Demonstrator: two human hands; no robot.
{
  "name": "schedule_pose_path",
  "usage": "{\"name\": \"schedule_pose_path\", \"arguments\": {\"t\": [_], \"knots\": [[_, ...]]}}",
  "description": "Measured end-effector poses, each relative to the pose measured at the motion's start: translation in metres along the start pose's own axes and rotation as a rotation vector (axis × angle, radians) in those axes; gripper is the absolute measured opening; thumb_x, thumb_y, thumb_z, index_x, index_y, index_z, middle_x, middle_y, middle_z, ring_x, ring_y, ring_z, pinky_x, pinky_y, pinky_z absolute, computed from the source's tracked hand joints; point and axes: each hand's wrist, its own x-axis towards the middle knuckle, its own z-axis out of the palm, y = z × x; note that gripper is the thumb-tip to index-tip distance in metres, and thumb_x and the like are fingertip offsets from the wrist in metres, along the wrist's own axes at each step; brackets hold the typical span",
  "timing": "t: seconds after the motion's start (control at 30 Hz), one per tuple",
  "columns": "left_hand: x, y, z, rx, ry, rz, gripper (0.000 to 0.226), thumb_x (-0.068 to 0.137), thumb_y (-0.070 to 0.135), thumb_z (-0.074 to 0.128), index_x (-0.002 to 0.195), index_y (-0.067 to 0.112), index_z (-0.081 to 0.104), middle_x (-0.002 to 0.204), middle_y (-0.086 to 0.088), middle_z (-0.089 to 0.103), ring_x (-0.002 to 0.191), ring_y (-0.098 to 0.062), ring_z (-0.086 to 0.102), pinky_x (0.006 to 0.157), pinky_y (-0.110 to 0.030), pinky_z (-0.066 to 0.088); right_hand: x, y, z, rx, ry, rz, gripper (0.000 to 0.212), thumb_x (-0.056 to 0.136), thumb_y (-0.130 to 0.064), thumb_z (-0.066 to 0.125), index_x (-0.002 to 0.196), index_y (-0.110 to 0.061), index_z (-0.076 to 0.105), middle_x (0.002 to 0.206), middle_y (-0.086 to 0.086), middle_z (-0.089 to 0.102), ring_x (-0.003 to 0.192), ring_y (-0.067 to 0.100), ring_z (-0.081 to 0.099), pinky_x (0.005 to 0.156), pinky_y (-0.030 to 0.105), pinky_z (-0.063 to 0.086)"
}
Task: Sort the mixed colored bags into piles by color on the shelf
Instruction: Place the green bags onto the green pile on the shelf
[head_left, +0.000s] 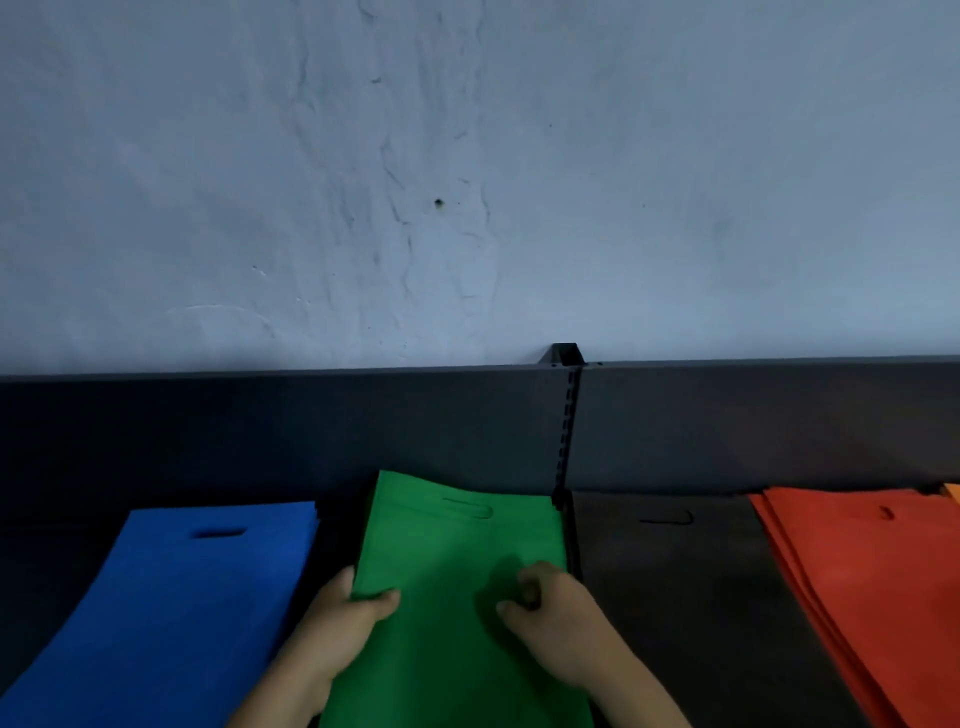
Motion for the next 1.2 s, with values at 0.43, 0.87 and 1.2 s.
{"name": "schedule_pose_path", "arguments": {"t": [0.43, 0.87, 1.2], "knots": [[-0.069, 0.049, -0.028, -0.202, 0.27, 0.469, 0.039, 0.093, 0.02, 0.072, 0.115, 0.047, 0.055, 0.104, 0.018, 0.074, 0.092, 0.007, 0.068, 0.075, -0.02, 0.053, -0.007, -0.061, -0.03, 1.064, -0.118, -0.19, 0.028, 0.094, -0.016, 0.078, 0.122, -0.015, 0.076, 0.117, 0.001, 0.081, 0.109, 0.021, 0.077, 0.099, 0.044, 0.06], [-0.048, 0.027, -0.051, -0.208, 0.244, 0.464, 0.059, 0.084, 0.006, 0.081, 0.123, 0.04, 0.053, 0.106, 0.014, 0.072, 0.094, 0.001, 0.07, 0.069, -0.017, 0.057, -0.026, -0.065, -0.037, 0.92, -0.104, -0.279, 0.028, 0.088, -0.011, 0.082, 0.113, -0.022, 0.08, 0.114, -0.001, 0.082, 0.108, 0.02, 0.078, 0.087, 0.033, 0.063], [-0.038, 0.03, -0.068, -0.199, 0.177, 0.42, 0.043, 0.076, 0.034, 0.087, 0.097, 0.015, 0.054, 0.086, 0.001, 0.055, 0.083, -0.017, 0.057, 0.074, -0.026, 0.045, -0.03, -0.066, -0.016, 1.001, 0.006, -0.165, 0.027, 0.085, -0.011, 0.082, 0.112, -0.009, 0.079, 0.108, 0.007, 0.083, 0.102, 0.026, 0.079, 0.077, 0.029, 0.064]]}}
